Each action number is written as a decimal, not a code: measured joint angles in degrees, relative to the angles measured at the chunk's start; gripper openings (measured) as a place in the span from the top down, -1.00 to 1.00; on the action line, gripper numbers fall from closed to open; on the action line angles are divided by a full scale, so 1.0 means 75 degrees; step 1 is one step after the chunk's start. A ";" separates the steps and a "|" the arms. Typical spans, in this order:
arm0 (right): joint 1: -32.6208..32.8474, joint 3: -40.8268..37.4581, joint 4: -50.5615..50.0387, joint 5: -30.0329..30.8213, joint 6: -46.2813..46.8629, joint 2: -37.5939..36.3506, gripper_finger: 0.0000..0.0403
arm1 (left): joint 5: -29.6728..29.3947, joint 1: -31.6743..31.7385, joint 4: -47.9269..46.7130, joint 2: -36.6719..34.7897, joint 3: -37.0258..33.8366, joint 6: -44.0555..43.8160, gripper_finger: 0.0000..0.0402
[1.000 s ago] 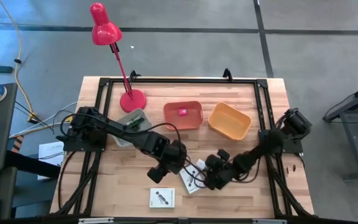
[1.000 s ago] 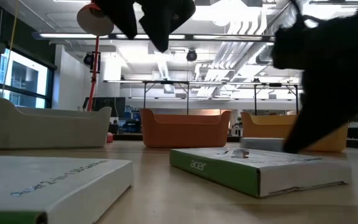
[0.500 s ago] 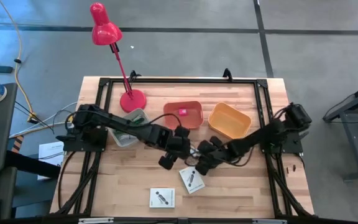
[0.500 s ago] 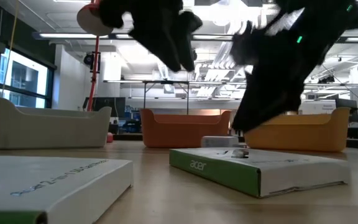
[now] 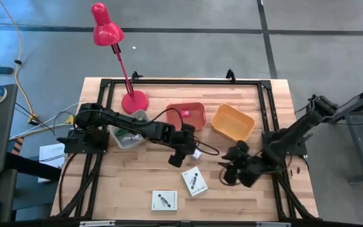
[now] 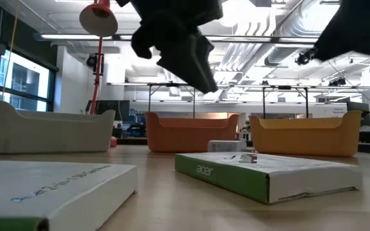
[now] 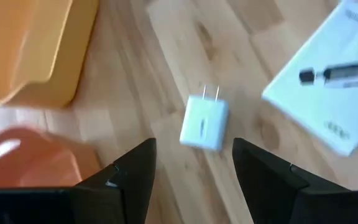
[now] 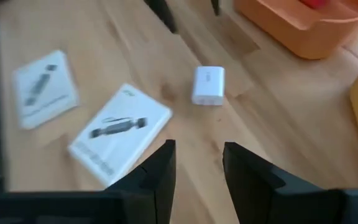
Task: Pick and place items into bin
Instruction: Put the white charger adapter into the orange bin
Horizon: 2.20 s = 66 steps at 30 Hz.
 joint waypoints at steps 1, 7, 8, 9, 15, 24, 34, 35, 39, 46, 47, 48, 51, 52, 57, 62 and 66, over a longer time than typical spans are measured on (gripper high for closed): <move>0.0183 0.0000 -0.0063 0.0075 0.0127 -0.0113 0.38 | -0.0006 0.0023 0.0189 0.0003 -0.0037 0.0006 0.00; 0.1030 0.0000 -0.0118 0.0115 0.0744 -0.0320 0.38 | 0.0140 0.0151 0.0911 0.0144 -0.0164 0.0340 0.00; 0.1133 0.0000 -0.0123 0.0114 0.0847 -0.0320 0.38 | 0.0241 0.0153 0.0839 0.0159 -0.0174 0.0385 0.00; 0.1231 0.0000 -0.0124 0.0115 0.0934 -0.0320 0.38 | 0.0295 0.0154 0.0917 0.0221 -0.0172 0.0414 0.00; 0.1532 0.0000 -0.0235 0.0115 0.1127 -0.0317 0.38 | 0.0496 0.0128 0.1217 0.0670 -0.0135 0.0421 0.00; 0.1526 0.0000 -0.0223 0.0132 0.1101 -0.0317 0.38 | 0.0636 -0.0024 0.1548 0.1271 -0.0160 0.0426 0.00; 0.1529 0.0000 -0.0174 0.0129 0.1127 -0.0317 0.38 | 0.0181 -0.0021 0.1848 0.1435 -0.0150 0.0557 0.00; 0.1529 0.0000 -0.0179 0.0126 0.1127 -0.0317 0.38 | 0.0119 -0.0021 0.1844 0.1471 -0.0151 0.0586 0.00; 0.1529 0.0000 -0.0179 0.0146 0.1117 -0.0317 0.38 | 0.0026 -0.0018 0.1815 0.1503 -0.0158 0.0603 0.00; 0.1526 0.0000 -0.0180 0.0249 0.1080 -0.0314 0.38 | -0.0004 -0.0014 0.1898 0.1762 -0.0141 0.0514 0.00; 0.1526 0.0000 -0.0182 0.0249 0.1080 -0.0314 0.38 | 0.0023 -0.0009 0.1745 0.1770 -0.0169 0.0480 0.00; 0.1526 0.0000 -0.0181 0.0249 0.1078 -0.0314 0.38 | -0.0001 -0.0009 0.1735 0.1781 -0.0172 0.0440 0.00; 0.1519 0.0000 -0.0182 0.0246 0.1075 -0.0314 0.38 | -0.0026 -0.0012 0.1766 0.1760 -0.0156 0.0373 0.00; 0.1518 0.0000 -0.0178 0.0247 0.1075 -0.0314 0.38 | -0.0029 -0.0012 0.1746 0.1762 -0.0156 0.0376 0.00; 0.1515 0.0000 -0.0184 0.0246 0.1075 -0.0314 0.38 | -0.0026 -0.0012 0.1719 0.1766 -0.0156 0.0364 0.00; 0.1515 0.0000 -0.0182 0.0246 0.1075 -0.0314 0.38 | -0.0026 -0.0012 0.1689 0.1766 -0.0156 0.0316 0.00; 0.1515 0.0000 -0.0182 0.0246 0.1075 -0.0314 0.38 | -0.0028 -0.0012 0.1612 0.1764 -0.0156 0.0179 0.01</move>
